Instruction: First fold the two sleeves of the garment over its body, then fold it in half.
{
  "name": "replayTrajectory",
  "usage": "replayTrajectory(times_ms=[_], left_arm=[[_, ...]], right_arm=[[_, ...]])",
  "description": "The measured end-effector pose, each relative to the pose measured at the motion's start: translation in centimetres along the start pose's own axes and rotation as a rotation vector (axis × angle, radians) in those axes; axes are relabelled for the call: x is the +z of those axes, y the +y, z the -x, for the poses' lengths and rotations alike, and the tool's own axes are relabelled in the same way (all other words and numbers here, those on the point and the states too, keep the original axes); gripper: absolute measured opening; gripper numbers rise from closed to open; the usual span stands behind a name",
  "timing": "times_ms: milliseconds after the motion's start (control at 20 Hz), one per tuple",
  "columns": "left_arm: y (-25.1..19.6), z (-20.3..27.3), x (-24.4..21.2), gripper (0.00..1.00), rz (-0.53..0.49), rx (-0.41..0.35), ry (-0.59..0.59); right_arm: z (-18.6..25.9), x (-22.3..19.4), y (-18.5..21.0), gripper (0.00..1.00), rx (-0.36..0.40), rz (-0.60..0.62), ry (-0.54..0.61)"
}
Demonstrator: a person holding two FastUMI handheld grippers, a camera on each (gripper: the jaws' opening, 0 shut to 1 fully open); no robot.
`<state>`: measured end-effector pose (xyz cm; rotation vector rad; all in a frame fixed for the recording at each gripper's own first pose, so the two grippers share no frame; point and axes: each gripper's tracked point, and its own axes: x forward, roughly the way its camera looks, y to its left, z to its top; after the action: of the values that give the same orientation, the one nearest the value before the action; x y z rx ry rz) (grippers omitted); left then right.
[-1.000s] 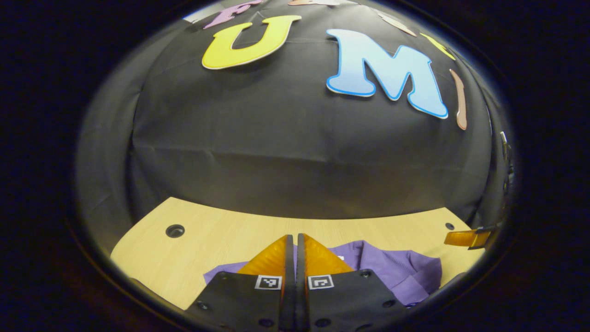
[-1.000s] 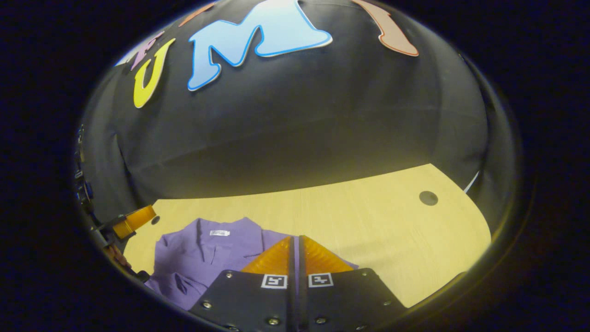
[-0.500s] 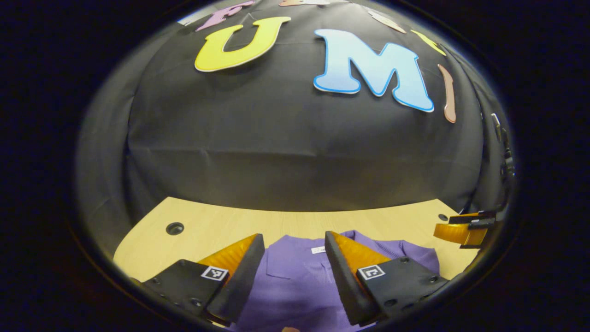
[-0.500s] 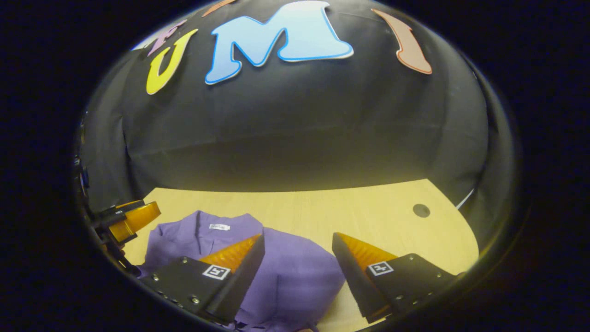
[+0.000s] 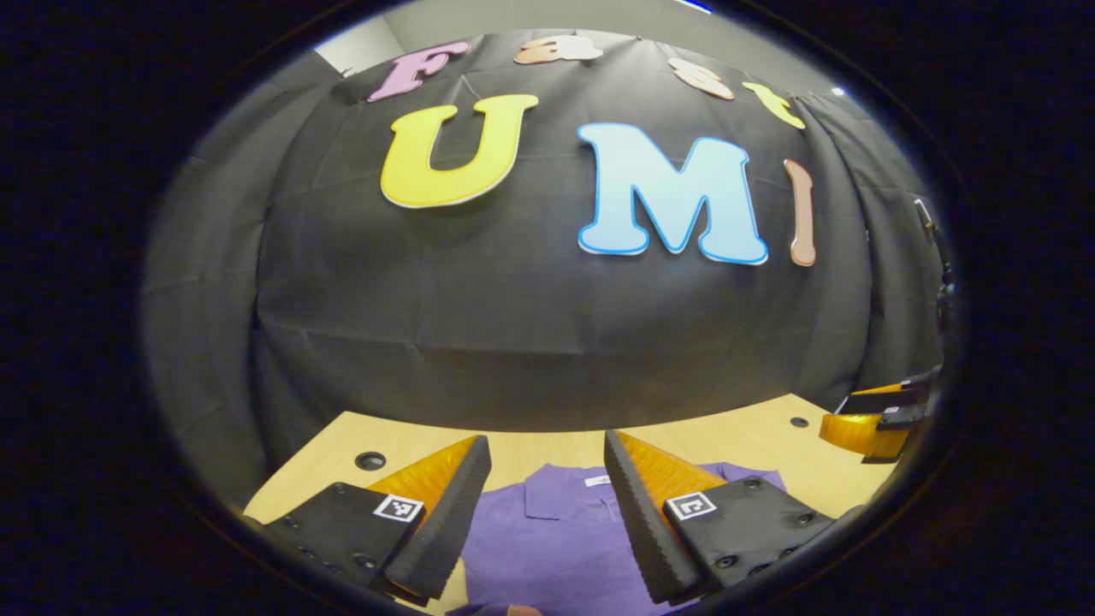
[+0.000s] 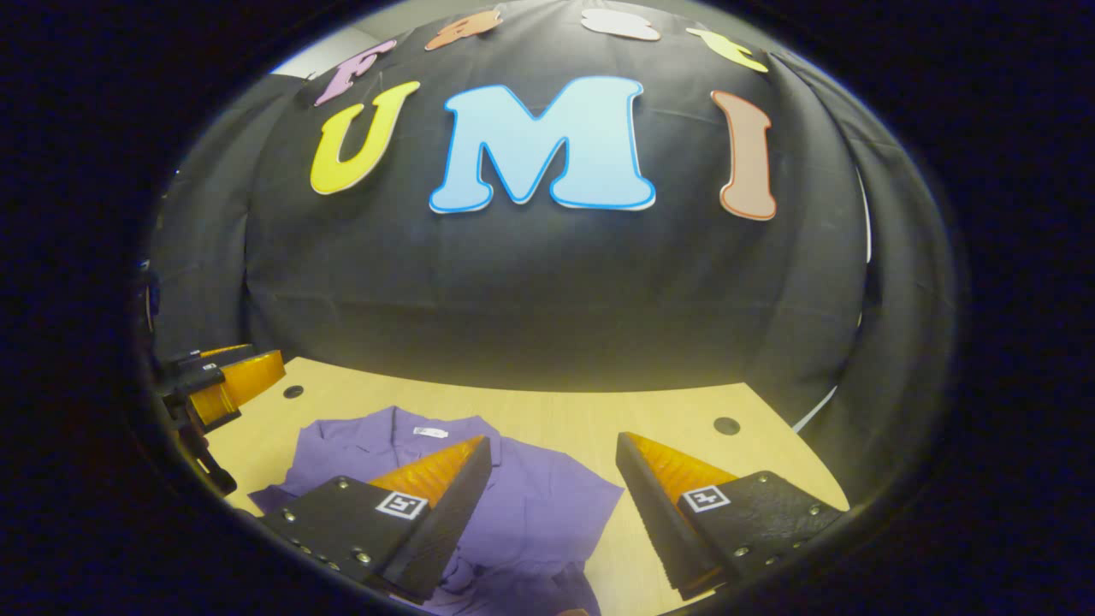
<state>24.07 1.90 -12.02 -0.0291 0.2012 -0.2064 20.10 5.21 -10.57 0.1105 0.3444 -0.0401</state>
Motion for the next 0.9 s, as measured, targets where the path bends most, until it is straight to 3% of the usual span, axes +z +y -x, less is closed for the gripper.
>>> replayTrajectory(times_ms=[100, 150, 200, 400, 550, 600, 650, 700, 750, 800, 900], left_arm=[[0.0, 2.2, 1.0, 0.87, -0.001, -0.015, -0.023], [-0.1, 3.3, 1.4, 0.88, -0.006, -0.020, -0.035], [-0.3, 4.4, 1.9, 0.90, -0.011, -0.027, -0.045], [-1.1, 8.3, 3.7, 0.88, -0.025, -0.043, -0.094], [-2.0, 11.1, 4.8, 0.88, -0.048, -0.036, -0.131], [-2.4, 12.0, 5.2, 0.85, -0.057, -0.029, -0.143], [-2.8, 13.0, 5.3, 0.85, -0.063, -0.019, -0.151], [-3.4, 13.9, 5.5, 0.85, -0.061, -0.014, -0.158], [-4.1, 14.6, 5.6, 0.85, -0.058, -0.011, -0.166], [-4.7, 15.2, 5.9, 0.86, -0.057, -0.003, -0.174], [-5.6, 16.6, 6.4, 0.86, -0.055, 0.020, -0.184]], right_arm=[[2.8, 0.6, 0.4, 0.92, -0.015, 0.014, -0.032], [4.3, 0.8, 0.5, 0.87, -0.025, 0.020, -0.045], [5.7, 1.0, 0.6, 0.92, -0.031, 0.023, -0.059], [10.9, 0.9, 0.9, 0.92, -0.040, 0.024, -0.118], [13.3, 1.6, 0.5, 0.87, -0.032, 0.022, -0.153], [14.0, 1.8, 0.1, 0.92, -0.028, 0.018, -0.162], [14.4, 1.9, -0.1, 0.87, -0.024, 0.013, -0.167], [15.1, 2.0, -0.5, 0.92, -0.015, 0.009, -0.169], [15.5, 2.1, -0.7, 0.87, -0.003, 0.007, -0.177], [15.9, 2.2, -1.0, 0.92, 0.010, 0.007, -0.184], [16.6, 2.2, -2.1, 0.92, 0.021, 0.020, -0.190]])
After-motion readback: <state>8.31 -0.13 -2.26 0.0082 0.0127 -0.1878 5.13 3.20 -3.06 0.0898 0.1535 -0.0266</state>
